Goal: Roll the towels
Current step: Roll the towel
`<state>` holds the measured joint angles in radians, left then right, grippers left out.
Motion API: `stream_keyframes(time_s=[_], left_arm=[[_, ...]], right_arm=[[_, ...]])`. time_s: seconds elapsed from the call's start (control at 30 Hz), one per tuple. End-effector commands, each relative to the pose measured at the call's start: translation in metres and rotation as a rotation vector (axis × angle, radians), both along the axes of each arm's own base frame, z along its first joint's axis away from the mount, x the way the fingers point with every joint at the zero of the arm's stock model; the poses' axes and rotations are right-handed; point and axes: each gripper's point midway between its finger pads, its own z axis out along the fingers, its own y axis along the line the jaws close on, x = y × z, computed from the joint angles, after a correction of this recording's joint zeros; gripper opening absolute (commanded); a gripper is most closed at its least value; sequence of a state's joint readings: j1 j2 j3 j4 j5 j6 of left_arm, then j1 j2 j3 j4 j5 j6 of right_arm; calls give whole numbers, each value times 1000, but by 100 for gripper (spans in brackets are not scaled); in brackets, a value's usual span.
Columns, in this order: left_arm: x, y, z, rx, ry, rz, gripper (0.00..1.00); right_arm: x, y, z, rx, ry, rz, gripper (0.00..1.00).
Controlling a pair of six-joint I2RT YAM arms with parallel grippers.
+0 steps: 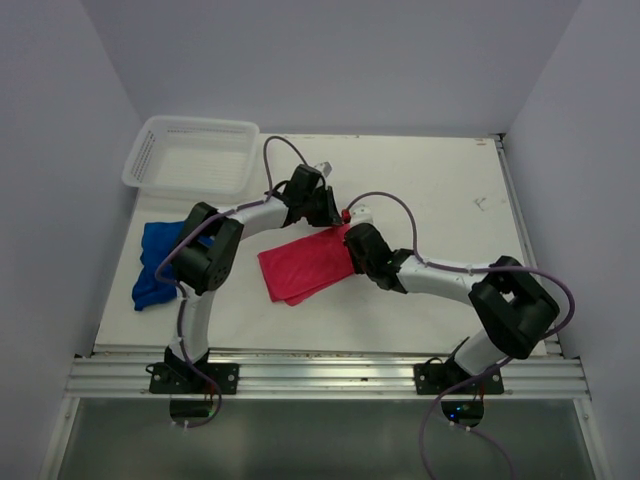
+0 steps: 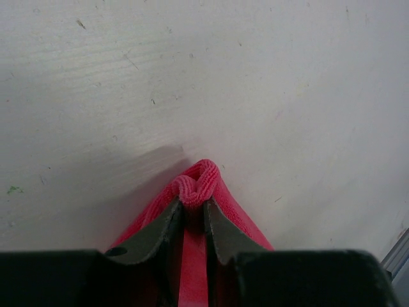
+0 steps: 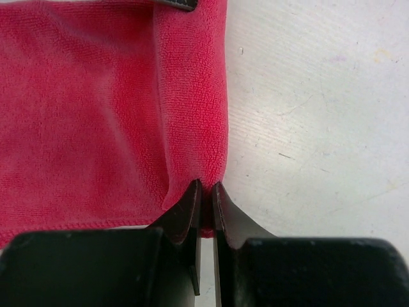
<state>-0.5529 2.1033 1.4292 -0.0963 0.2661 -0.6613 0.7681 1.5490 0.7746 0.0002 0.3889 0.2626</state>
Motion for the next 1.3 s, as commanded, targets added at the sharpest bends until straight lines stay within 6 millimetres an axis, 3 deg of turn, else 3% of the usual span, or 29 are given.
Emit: stream_keyframes(time_s=[0.0, 0.33, 0.47, 0.6, 0.87, 1.27], left_arm=[[32, 18, 42, -4, -139, 52, 21], [30, 29, 28, 16, -110, 61, 25], [30, 28, 28, 12, -110, 58, 34], [31, 30, 31, 26, -116, 61, 40], [33, 42, 44, 19, -107, 93, 41], [38, 56, 62, -24, -115, 121, 42]], right_arm=[[-6, -21, -4, -185, 10, -15, 0], [-11, -18, -13, -161, 30, -15, 0], [-10, -16, -14, -155, 33, -20, 0], [-8, -18, -13, -171, 27, -26, 0], [-5, -23, -5, -243, -19, -52, 0], [-10, -6, 6, -506, -128, -14, 0]])
